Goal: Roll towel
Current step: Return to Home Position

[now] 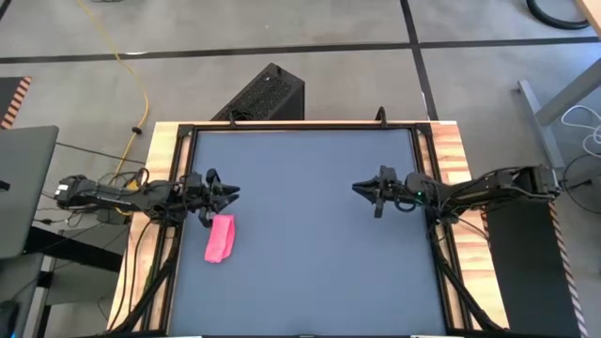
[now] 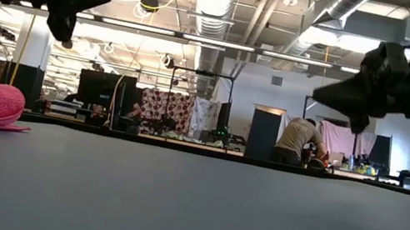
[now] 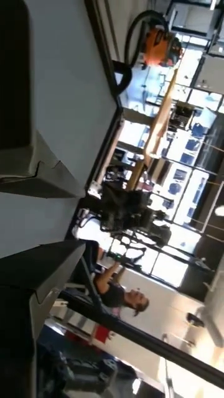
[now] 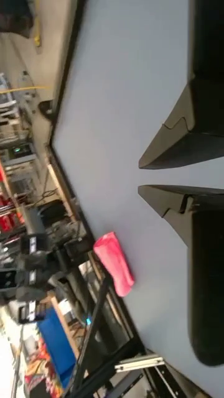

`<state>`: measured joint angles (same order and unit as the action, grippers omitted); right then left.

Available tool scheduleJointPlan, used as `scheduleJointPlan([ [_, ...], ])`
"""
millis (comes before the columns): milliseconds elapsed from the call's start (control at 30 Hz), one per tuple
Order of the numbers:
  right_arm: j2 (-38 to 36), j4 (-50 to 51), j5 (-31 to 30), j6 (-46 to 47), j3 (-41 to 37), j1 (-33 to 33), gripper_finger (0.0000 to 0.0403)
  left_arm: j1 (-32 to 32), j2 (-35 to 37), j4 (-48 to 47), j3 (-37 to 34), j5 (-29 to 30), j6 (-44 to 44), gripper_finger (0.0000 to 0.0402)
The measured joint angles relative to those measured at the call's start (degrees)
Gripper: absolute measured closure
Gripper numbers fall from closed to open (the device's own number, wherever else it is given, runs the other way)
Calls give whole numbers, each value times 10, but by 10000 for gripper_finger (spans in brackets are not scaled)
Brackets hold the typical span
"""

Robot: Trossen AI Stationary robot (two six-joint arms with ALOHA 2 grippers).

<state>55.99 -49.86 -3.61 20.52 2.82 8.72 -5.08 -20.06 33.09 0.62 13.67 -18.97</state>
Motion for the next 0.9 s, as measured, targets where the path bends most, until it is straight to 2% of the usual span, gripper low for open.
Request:
scheduleJointPlan([
  [233, -1, 19, 8, 20, -24, 6, 324, 0, 19, -76, 0, -27, -8, 291],
  [367, -9, 40, 70, 7, -24, -2, 324, 0, 17, -152, 0, -24, -14, 291],
  [467, -43, 79, 79, 11, -24, -7, 324, 0, 17, -178, 0, -26, -18, 291],
  [600, -121, 183, 79, 23, -24, -8, 324, 0, 17, -182, 0, -58, -17, 291],
  [767, -278, 320, 45, 30, -24, -8, 326, 0, 18, -182, 0, -101, -15, 291],
  [900, -417, 435, 11, 19, -24, -8, 333, 0, 18, -182, 0, -90, 0, 291],
])
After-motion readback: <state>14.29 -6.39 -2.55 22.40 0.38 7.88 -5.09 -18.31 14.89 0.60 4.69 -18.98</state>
